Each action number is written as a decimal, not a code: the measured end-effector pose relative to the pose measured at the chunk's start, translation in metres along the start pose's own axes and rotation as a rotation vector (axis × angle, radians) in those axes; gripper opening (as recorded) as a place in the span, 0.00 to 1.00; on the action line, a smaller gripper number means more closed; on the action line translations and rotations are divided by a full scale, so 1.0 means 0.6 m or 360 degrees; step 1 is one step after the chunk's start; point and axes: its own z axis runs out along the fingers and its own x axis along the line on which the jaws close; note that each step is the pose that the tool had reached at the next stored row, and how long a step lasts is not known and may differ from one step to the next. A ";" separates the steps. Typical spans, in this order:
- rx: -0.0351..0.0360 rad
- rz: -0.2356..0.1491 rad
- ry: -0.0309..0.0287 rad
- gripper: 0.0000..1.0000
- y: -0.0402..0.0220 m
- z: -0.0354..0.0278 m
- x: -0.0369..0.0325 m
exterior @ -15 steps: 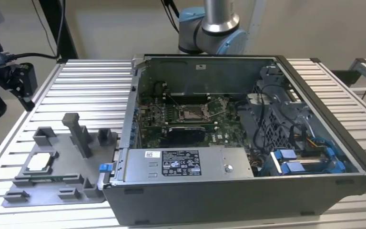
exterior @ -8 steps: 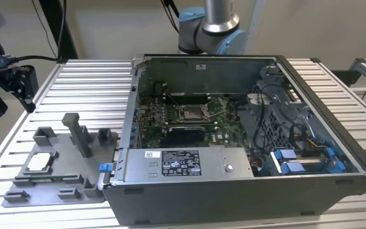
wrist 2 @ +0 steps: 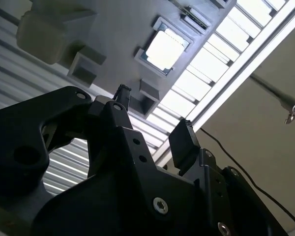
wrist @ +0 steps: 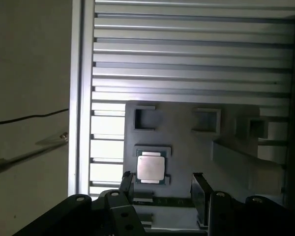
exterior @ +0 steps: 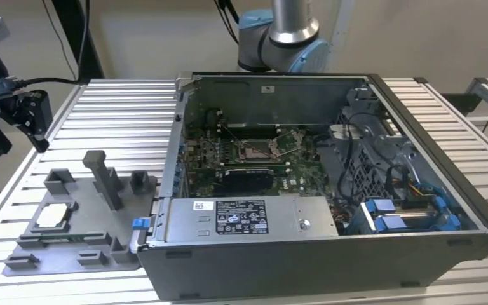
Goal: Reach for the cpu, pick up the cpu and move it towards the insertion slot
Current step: 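Pick up the cpu and move it towards the insertion slot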
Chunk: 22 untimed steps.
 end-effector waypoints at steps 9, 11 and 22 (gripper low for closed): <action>0.0000 0.0000 0.00000 1.00 0.000 0.009 0.000; 0.0000 0.0000 0.00000 1.00 0.000 0.010 0.000; 0.0000 0.0000 -0.00002 1.00 -0.004 0.027 0.000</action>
